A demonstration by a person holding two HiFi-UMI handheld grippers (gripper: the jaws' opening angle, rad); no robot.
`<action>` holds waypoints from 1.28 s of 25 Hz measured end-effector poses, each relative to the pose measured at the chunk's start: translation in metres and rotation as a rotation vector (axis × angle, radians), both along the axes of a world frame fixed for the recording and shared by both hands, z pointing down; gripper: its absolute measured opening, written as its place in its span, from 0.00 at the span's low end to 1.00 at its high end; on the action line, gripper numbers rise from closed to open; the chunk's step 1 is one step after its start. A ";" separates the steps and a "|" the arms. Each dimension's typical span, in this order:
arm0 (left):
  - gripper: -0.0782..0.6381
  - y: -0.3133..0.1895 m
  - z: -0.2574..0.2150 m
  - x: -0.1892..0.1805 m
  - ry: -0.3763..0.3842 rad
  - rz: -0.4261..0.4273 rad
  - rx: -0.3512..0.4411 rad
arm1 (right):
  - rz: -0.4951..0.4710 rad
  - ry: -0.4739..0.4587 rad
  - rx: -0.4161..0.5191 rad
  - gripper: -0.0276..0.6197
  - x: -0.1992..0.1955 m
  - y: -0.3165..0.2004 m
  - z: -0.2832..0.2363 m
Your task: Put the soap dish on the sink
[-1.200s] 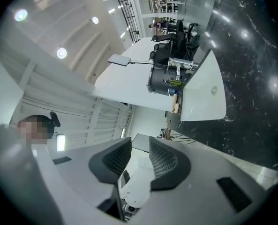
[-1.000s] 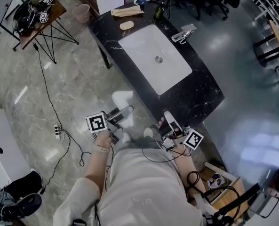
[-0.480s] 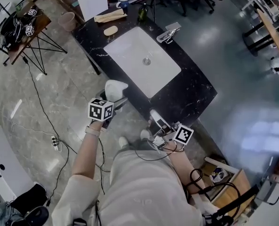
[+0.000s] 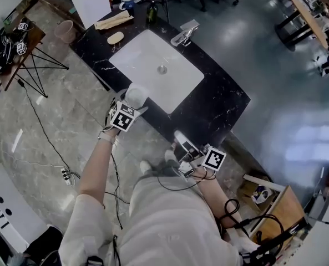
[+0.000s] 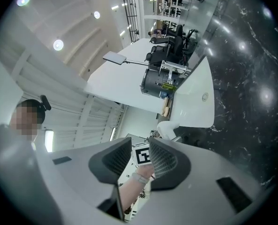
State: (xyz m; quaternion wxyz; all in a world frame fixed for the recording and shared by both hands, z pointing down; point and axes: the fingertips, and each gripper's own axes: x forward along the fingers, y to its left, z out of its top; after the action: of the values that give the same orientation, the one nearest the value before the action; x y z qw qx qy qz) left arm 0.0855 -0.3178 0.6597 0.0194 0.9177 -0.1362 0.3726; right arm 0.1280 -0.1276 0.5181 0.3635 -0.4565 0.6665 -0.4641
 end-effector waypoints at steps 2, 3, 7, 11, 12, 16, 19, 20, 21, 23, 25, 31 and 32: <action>0.78 0.000 0.007 0.006 -0.032 0.037 -0.001 | 0.013 0.000 -0.005 0.24 0.002 0.002 0.001; 0.78 0.000 0.010 0.008 -0.052 0.050 -0.004 | 0.019 -0.002 -0.007 0.24 0.003 0.003 0.002; 0.78 -0.002 0.020 0.015 -0.100 0.063 -0.025 | 0.036 -0.015 -0.011 0.24 0.007 0.008 0.001; 0.78 -0.003 0.027 0.019 -0.117 0.064 -0.064 | 0.045 -0.015 -0.016 0.24 0.010 0.009 0.004; 0.78 -0.002 0.028 0.019 -0.121 0.064 -0.092 | 0.048 -0.018 -0.017 0.24 0.011 0.009 0.005; 0.78 0.009 0.036 0.016 -0.152 0.077 -0.213 | 0.054 -0.025 -0.018 0.24 0.013 0.009 0.006; 0.78 0.008 0.030 0.015 -0.171 0.093 -0.195 | 0.052 -0.028 -0.019 0.24 0.014 0.009 0.006; 0.78 0.008 0.029 0.015 -0.177 0.098 -0.191 | 0.052 -0.027 -0.020 0.24 0.014 0.010 0.007; 0.78 0.009 0.029 0.015 -0.183 0.101 -0.189 | 0.052 -0.028 -0.021 0.24 0.014 0.010 0.007; 0.78 0.009 0.029 0.015 -0.185 0.098 -0.193 | 0.053 -0.030 -0.021 0.24 0.016 0.010 0.008; 0.78 0.008 0.031 0.016 -0.176 0.086 -0.211 | 0.054 -0.032 -0.019 0.24 0.017 0.010 0.009; 0.78 0.007 0.027 0.016 -0.163 0.066 -0.216 | 0.057 -0.040 -0.023 0.24 0.021 0.011 0.010; 0.78 0.006 0.025 0.015 -0.161 0.063 -0.214 | 0.057 -0.040 -0.022 0.24 0.022 0.011 0.010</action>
State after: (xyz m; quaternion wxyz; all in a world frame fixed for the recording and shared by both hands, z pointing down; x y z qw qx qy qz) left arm 0.1006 -0.3114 0.6852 0.0945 0.8814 -0.0678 0.4578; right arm 0.1500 -0.1168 0.5284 0.3847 -0.4701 0.6406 -0.4697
